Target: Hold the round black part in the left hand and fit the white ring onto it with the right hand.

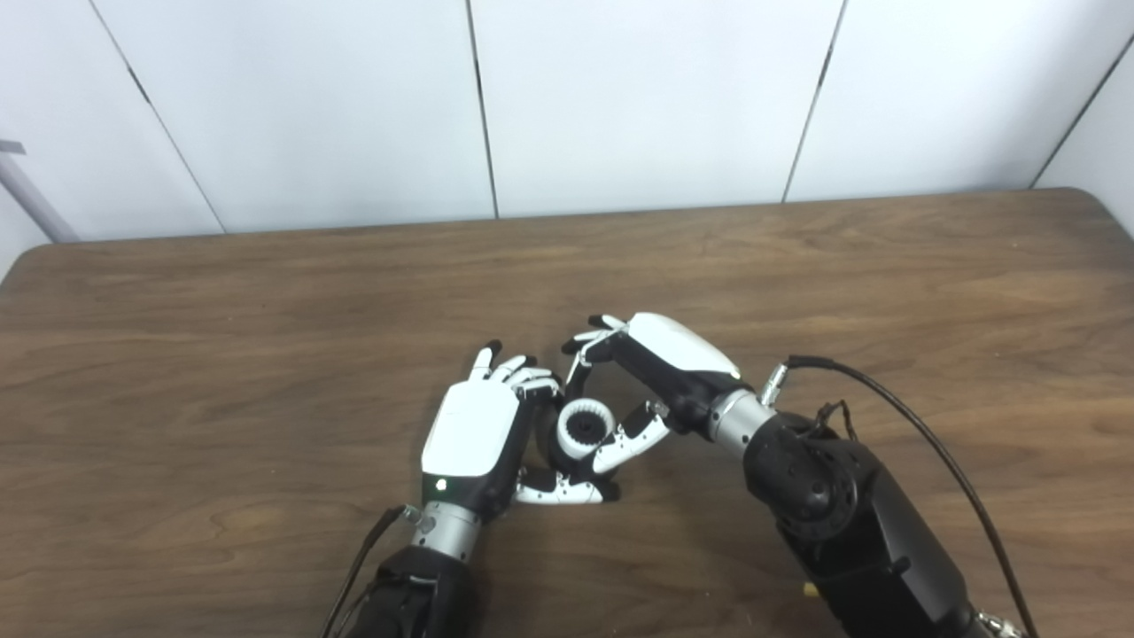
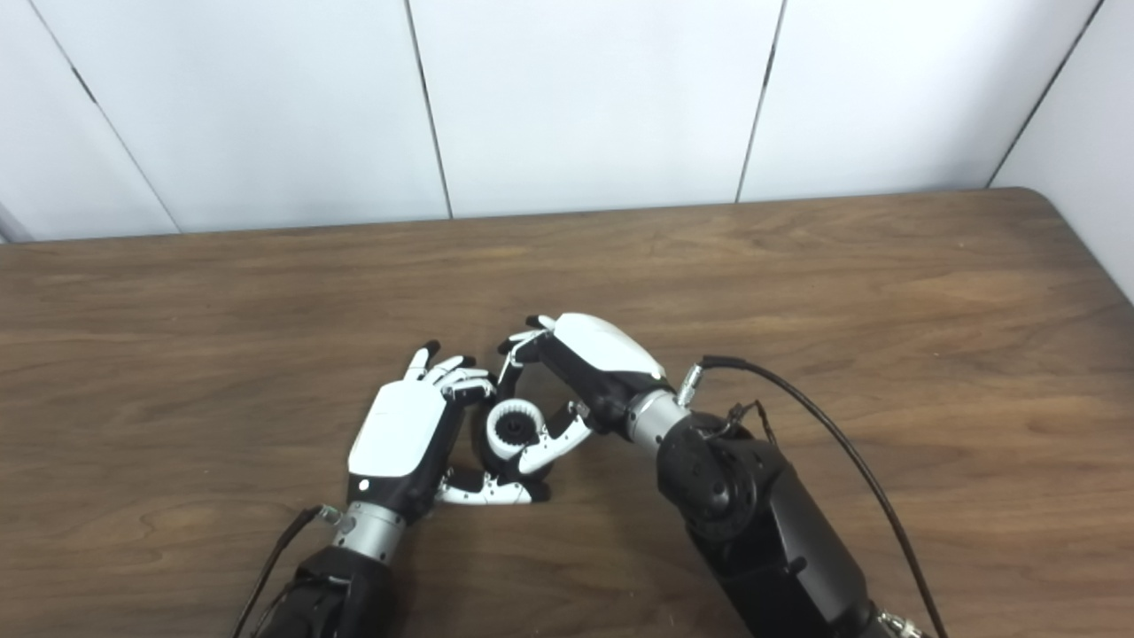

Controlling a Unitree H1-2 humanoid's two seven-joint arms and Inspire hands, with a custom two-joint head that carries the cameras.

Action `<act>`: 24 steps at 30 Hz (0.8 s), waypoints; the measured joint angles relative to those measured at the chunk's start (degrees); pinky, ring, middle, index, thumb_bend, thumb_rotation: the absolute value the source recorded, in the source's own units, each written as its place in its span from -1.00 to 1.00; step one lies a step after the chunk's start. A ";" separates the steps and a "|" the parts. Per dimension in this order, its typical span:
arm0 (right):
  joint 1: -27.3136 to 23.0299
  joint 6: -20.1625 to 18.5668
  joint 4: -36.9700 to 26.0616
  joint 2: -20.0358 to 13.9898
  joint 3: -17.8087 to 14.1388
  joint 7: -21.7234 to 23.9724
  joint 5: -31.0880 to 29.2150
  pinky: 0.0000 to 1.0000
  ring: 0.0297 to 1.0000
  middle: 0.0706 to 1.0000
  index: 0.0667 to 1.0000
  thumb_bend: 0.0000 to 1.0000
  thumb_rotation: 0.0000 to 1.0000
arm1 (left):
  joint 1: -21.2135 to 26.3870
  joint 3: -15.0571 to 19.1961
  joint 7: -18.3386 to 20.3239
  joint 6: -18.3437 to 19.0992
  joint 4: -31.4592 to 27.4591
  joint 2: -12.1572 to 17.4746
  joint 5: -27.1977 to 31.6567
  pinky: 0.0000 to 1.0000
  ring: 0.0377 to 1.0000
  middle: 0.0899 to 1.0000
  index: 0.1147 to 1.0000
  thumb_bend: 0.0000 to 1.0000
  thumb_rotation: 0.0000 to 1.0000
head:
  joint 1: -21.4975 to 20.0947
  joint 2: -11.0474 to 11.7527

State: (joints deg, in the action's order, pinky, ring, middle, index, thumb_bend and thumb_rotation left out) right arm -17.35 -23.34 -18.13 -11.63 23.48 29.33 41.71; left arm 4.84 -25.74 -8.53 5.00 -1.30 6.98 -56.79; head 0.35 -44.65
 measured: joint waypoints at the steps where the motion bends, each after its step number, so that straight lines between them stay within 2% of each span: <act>1: 0.00 0.00 0.00 0.00 0.01 0.00 0.04 1.00 0.95 0.68 -0.10 0.05 -0.72 | 0.00 0.00 0.01 0.00 0.00 -0.01 0.00 1.00 0.72 0.45 -0.16 0.05 -0.88 | 0.00 0.00; 4: -0.01 0.00 0.01 -0.08 0.29 0.02 0.43 1.00 0.96 0.69 -0.09 0.05 -0.71 | -0.01 0.00 0.06 0.09 0.00 -0.03 0.01 1.00 0.72 0.45 -0.16 0.05 -0.88 | 0.00 0.00; 5: -0.02 -0.01 0.00 -0.11 0.35 0.04 0.49 1.00 0.97 0.69 0.08 0.50 -0.61 | -0.01 -0.01 0.08 0.20 0.00 -0.04 0.01 1.00 0.72 0.45 -0.16 0.05 -0.88 | 0.00 0.00; 6: -0.02 -0.01 0.01 -0.17 0.40 0.09 0.49 1.00 0.97 0.70 0.15 0.67 -0.57 | -0.01 -0.02 0.09 0.32 0.00 -0.04 0.00 1.00 0.71 0.44 -0.16 0.05 -0.88 | 0.00 0.09; 8: -0.01 -0.02 0.01 -0.46 0.58 0.46 0.47 1.00 0.98 0.71 0.24 0.87 -0.50 | 0.00 -0.04 0.05 0.43 0.00 -0.04 0.00 1.00 0.71 0.44 -0.16 0.05 -0.88 | 0.00 0.09; 10: -0.01 -0.03 0.01 -0.69 0.81 0.71 0.45 1.00 0.98 0.73 0.31 0.96 -0.47 | 0.00 -0.06 0.02 0.42 0.00 -0.07 0.01 1.00 0.71 0.44 -0.16 0.05 -0.88 | 0.00 0.09; 17: -0.04 -0.33 0.00 -0.73 1.08 0.81 1.34 1.00 0.99 0.80 0.46 1.00 -0.38 | 0.01 -0.09 -0.22 0.45 0.04 -0.19 -0.03 1.00 0.71 0.44 -0.16 0.05 -0.87 | -0.09 0.00; 24: -0.04 -0.65 0.00 -1.04 1.12 0.81 1.72 1.00 0.99 0.81 0.45 1.00 -0.39 | 0.02 -0.06 -0.17 0.46 0.04 -0.18 0.05 1.00 0.72 0.45 -0.16 0.05 -0.88 | -0.61 0.00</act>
State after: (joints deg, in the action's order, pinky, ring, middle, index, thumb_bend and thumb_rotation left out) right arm -17.38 -23.99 -18.13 -12.67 24.59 30.13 43.43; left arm 4.86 -25.80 -8.69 5.47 -1.26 6.80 -56.74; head -0.26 -44.65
